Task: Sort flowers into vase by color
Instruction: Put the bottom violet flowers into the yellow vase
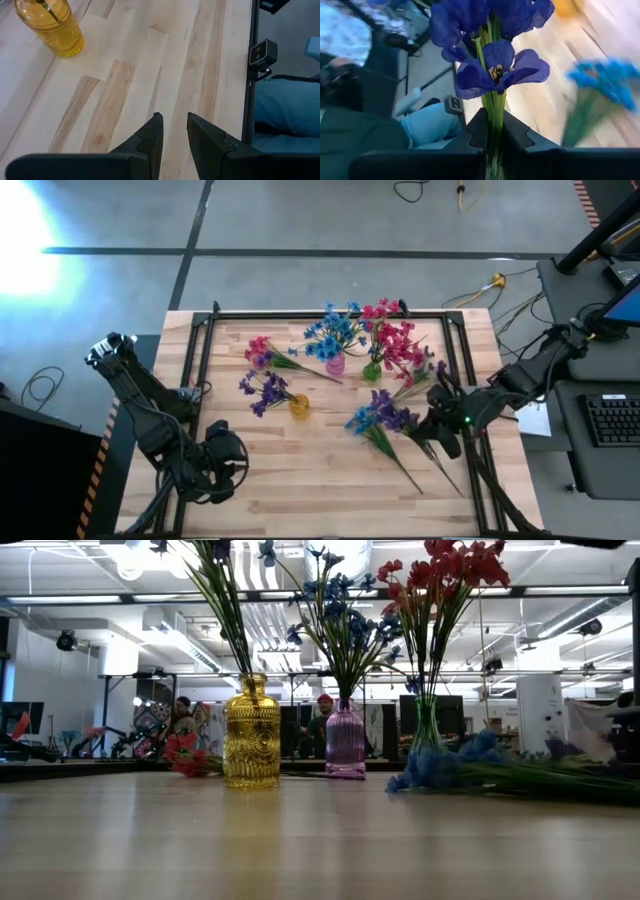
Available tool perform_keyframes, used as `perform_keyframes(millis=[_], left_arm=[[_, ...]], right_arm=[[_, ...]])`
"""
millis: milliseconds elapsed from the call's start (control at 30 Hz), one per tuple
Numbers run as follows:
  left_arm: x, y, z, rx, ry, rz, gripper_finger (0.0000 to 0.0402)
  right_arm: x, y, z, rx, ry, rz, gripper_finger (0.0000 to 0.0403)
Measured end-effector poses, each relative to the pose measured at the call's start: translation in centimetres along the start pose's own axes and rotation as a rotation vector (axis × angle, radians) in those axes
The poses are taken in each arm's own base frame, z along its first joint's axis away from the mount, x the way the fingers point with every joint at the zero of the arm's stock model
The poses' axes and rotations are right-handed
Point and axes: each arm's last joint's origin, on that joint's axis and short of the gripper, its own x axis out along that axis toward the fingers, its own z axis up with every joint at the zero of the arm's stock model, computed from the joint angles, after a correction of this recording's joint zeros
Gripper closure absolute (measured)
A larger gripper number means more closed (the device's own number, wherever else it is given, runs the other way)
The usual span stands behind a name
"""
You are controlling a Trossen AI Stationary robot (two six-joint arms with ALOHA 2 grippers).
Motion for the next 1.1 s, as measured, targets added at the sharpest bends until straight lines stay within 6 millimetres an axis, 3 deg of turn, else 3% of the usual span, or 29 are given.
perform_keyframes(millis=[133, 267, 500, 700, 933, 1100], left_arm=[[0.0, 0.0, 0.0, 0.000, -0.002, 0.001, 0.0326], [0.0, 0.0, 0.1, 0.017, -0.026, 0.014, 0.0326], [0.0, 0.1, 0.2, 0.051, -0.072, 0.042, 0.0326], [0.0, 0.2, 0.3, 0.052, -0.091, 0.053, 0.0326], [0.0, 0.2, 0.3, 0.053, -0.122, 0.071, 0.0326], [0.0, 0.3, 0.3, 0.054, -0.129, 0.077, 0.0326]], right_arm=[[0.3, 1.1, 0.9, -0.172, -0.166, 0.062, 0.0383], [1.8, 2.1, 1.5, -0.406, -0.363, 0.119, 0.0383], [5.5, 2.8, 2.4, -0.677, -0.725, 0.070, 0.0383], [9.4, 3.0, 2.7, -0.840, -0.882, 0.010, 0.0383], [12.9, 2.5, 4.0, -0.895, -1.061, -0.110, 0.0383], [15.1, 1.0, 6.4, -0.824, -1.091, -0.238, 0.0383]])
